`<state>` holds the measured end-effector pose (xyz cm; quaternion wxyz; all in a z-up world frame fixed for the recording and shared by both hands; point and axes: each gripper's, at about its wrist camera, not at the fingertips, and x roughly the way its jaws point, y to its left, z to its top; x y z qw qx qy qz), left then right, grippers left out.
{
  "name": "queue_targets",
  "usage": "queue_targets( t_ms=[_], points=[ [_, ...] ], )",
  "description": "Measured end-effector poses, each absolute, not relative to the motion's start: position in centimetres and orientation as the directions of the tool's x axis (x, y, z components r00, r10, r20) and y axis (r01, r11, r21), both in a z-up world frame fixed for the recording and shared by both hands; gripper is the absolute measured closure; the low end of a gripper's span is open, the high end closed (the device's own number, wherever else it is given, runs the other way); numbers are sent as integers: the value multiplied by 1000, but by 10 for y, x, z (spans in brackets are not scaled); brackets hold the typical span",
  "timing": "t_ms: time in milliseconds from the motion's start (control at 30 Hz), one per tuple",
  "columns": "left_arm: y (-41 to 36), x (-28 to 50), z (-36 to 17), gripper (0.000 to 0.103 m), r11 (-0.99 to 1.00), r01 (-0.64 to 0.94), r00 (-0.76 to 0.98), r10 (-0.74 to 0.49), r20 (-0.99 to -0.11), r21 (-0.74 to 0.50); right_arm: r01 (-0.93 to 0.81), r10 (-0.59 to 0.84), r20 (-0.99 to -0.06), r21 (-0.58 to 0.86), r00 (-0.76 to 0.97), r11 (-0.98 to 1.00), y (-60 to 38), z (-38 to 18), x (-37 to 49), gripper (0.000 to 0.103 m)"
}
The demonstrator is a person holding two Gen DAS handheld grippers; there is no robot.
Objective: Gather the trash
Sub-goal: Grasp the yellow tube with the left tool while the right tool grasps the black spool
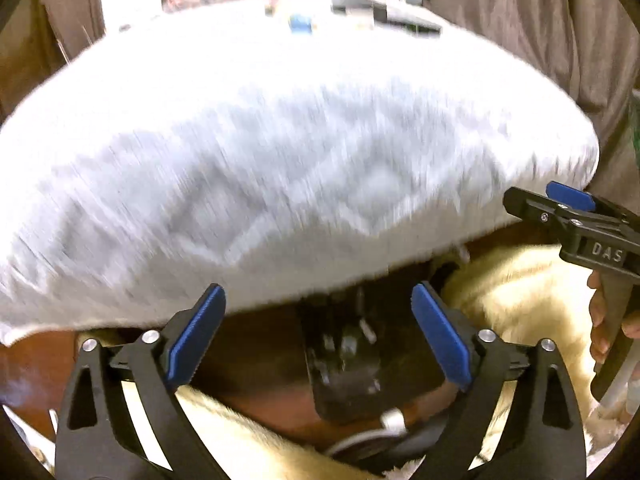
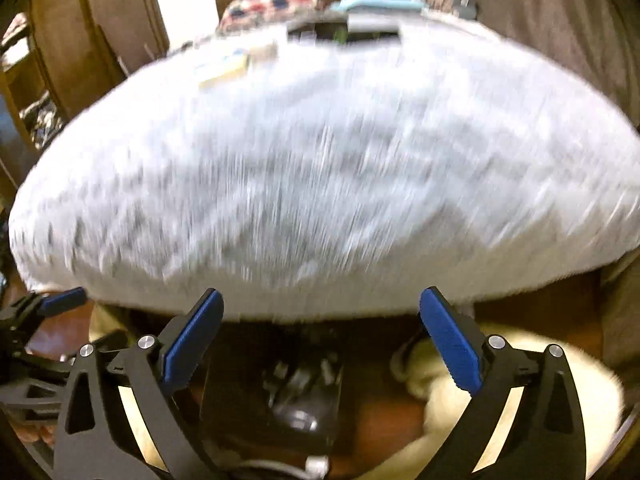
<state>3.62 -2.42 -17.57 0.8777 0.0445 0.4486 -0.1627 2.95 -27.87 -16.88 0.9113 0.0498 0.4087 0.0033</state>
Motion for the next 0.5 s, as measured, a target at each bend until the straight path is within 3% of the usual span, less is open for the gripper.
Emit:
queue_targets(
  t_ms=[200,500],
  points=[
    [-24,75,-133,10,949,313,635,-243,-733,-43,72,-27,-697,35,717,997,-291,-132,78,4],
    [-64,158,-126,11,931,363,626,-274,-730,-38,151,-66,-722,54,689,987,-319,-129,169,4]
  ],
)
